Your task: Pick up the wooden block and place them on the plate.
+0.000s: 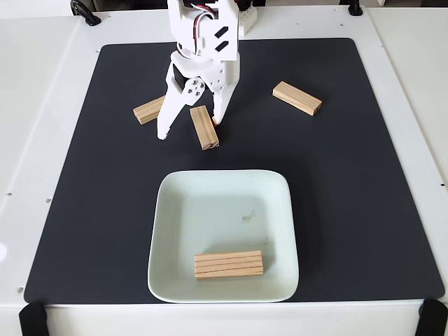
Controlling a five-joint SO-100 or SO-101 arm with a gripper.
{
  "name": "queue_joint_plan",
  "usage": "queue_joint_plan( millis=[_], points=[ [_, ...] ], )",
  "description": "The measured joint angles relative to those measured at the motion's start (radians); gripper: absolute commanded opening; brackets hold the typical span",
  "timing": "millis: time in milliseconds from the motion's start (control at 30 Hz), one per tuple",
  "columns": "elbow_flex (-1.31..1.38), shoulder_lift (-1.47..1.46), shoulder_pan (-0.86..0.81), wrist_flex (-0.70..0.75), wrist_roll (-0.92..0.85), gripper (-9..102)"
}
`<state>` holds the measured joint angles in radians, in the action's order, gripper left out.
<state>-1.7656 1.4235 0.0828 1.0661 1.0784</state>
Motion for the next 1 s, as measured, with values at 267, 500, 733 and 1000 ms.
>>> queue_joint_plan(
  millis=[267, 500, 733, 1000],
  points=[
    [0.003, -0.017, 0.0, 0.0, 0.0, 22],
    [0.005, -0.034, -0.008, -0.005, 0.006, 1],
    [0.011, -0.04, -0.008, -0.003, 0.012, -1],
    [0.006, 0.011, -0.008, 0.002, -0.012, -1]
  ],
)
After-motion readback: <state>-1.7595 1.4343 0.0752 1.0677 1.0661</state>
